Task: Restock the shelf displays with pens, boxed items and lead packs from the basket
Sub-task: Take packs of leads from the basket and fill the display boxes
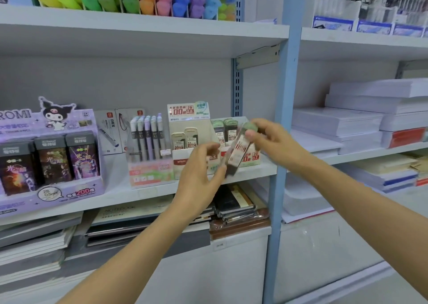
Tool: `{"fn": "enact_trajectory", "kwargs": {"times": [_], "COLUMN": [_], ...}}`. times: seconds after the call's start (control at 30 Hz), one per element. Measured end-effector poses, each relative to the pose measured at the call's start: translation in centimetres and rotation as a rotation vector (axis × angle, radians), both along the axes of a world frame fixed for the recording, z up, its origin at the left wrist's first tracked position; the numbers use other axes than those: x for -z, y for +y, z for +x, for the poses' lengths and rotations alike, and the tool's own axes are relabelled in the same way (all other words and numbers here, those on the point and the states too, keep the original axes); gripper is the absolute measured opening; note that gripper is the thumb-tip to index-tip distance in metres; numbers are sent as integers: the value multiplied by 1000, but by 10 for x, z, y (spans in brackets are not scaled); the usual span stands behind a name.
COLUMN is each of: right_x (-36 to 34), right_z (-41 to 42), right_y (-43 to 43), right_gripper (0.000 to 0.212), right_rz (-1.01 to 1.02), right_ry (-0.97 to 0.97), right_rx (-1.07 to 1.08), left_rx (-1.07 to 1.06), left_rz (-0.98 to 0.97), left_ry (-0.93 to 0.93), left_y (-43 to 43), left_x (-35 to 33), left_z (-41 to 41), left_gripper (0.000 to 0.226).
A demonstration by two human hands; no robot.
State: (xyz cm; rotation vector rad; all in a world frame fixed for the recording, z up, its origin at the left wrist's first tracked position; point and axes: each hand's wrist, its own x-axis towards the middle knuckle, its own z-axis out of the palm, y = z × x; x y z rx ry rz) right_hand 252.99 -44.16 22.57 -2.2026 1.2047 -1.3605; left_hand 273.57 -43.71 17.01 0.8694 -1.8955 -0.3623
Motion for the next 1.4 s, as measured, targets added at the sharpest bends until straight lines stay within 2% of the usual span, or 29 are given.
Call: {"fn": "enact_trajectory", "kwargs": {"times": [0.1, 0.23, 0.33, 0.6, 0.83, 1.03, 1.1, 1.2, 1.3, 1.4], "right_x": [-27, -43, -42, -37, -29, -15, -10, -6, 0, 17], "right_z": [-26, -37, -34, -21, -20, -17, -17, -17, -13, 2], "right_y": [-14, -40, -60, -96, -110, -116, -117, -114, -95, -58], "right_gripper": [19, 18, 18, 23, 25, 27, 23, 32, 36, 23], "right_rz": [-181, -300, -357, -373, -221, -198, -186, -149, -227, -422], "right_ry": [-42, 73, 184, 365, 388, 301, 340, 418, 358, 239], "right_rx": [225, 405, 441, 443, 418, 477, 497, 494, 465, 363], "left_rx": [-169, -287, -352, -354, -352, -359, -357, -346, -321, -294], "left_rz": [-271, -370, -409, -453, -452, -432, -430, -420, -415, -518], "left_ry": [-268, -668, -792, -757, -753, -776, -777, -797, -778, -601], "left_y": [-23, -54, -66, -68, -67, -67, -68, -67, -58, -35], "left_x": [-11, -11, -4, 3, 6, 6, 6, 3, 0, 9], "left_z": [-9, -24, -27, -26, -26, -26, -26, -25, -22, -9], "left_gripper": [49, 69, 71, 68, 68, 69, 69, 71, 71, 53]}}
